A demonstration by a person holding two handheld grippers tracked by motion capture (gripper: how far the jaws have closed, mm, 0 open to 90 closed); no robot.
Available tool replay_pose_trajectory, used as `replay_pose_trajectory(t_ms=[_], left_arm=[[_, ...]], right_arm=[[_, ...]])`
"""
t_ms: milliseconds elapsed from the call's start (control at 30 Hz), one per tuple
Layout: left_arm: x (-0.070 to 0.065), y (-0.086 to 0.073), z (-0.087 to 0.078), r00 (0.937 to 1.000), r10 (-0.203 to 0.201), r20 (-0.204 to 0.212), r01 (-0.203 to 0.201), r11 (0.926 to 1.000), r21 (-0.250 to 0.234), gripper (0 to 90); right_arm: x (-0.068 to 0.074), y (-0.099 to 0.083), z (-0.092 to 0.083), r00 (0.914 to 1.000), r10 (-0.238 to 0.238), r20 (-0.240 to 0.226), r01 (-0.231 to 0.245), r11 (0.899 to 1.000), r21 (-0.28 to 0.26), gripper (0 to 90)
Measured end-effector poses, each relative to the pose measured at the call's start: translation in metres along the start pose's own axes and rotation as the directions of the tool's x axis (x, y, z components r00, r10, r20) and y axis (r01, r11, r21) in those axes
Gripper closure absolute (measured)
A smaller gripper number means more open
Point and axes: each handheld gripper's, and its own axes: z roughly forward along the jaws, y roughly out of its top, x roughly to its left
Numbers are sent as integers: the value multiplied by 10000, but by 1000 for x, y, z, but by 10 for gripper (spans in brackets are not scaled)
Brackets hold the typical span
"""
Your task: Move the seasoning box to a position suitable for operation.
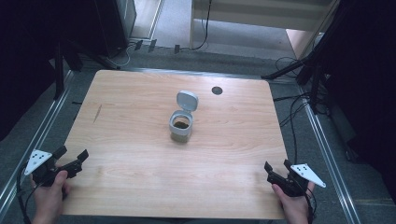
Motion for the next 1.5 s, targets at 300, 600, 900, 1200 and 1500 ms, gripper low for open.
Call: replay_pose_trajectory(t_ms=[300,600,900,1200,1500], left_arm=[[0,5,2,9974,-53,-717,80,9993,366,138],[-10,21,13,9983,-390,-438,405,9986,328,141],[-36,37,33,9995,-191,241,184,9993,314,156],[-72,50,56,9934,-133,1140,106,9996,247,278],[-116,57,93,9842,-228,1755,168,9992,357,492]], right_arm=[[-2,4,-3,9999,98,26,-97,9998,-168,428],[8,14,-2,9999,-135,-44,134,9996,-233,692],[31,32,0,9975,-502,-505,494,9986,-169,900],[65,54,20,9894,-636,-1304,600,9977,-317,900],[110,74,46,9767,-967,-1917,888,9948,-493,900]])
